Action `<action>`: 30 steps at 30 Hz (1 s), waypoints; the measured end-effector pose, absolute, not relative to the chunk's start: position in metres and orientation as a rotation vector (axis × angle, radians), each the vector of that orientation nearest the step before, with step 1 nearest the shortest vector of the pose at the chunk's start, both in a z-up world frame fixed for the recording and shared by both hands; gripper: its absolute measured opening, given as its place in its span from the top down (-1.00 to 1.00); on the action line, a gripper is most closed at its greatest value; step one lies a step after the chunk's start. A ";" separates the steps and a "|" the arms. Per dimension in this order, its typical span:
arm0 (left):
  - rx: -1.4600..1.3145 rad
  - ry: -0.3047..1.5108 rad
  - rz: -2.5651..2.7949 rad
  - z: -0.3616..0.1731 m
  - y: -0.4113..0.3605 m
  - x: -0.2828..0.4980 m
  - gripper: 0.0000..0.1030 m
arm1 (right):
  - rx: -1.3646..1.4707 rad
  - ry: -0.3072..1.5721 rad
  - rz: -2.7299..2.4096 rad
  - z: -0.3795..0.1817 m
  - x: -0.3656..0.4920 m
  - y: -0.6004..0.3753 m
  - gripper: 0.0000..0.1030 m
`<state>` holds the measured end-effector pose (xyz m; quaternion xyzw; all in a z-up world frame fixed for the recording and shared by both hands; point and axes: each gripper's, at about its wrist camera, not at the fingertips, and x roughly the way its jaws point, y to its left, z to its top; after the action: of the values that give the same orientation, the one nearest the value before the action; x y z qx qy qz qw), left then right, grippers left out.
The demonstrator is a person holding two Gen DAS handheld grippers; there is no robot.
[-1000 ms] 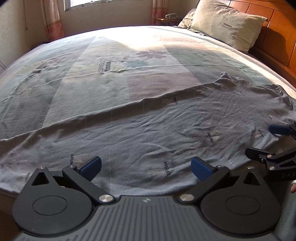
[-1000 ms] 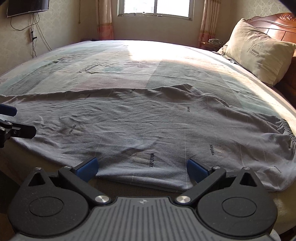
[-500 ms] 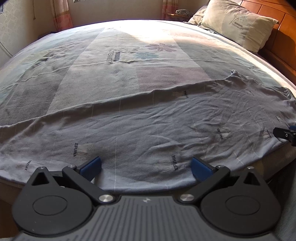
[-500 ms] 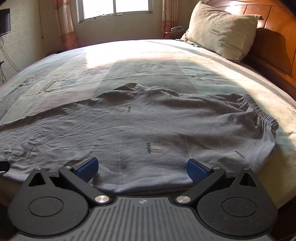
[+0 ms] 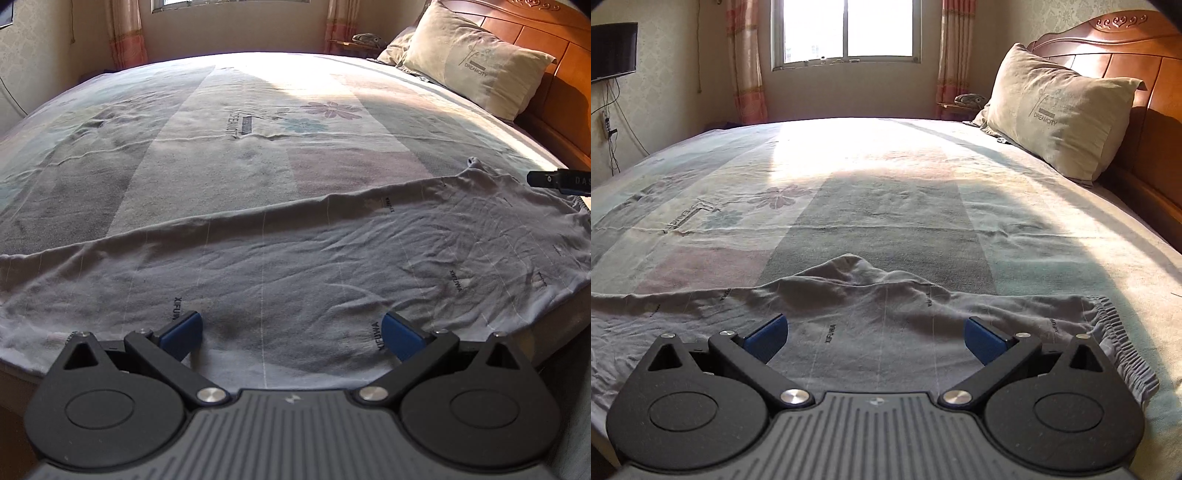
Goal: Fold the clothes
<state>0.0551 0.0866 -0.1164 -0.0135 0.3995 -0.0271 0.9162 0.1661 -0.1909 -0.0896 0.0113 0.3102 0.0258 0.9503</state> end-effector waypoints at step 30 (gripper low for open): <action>-0.016 0.812 -0.070 -0.121 0.091 0.052 -0.99 | -0.076 0.777 0.175 -0.122 0.254 -0.152 -1.00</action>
<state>0.0515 0.0906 -0.1208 -0.0076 0.3948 -0.0342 0.9181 0.2537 -0.1517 -0.1221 -0.0368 0.3783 0.0853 0.9210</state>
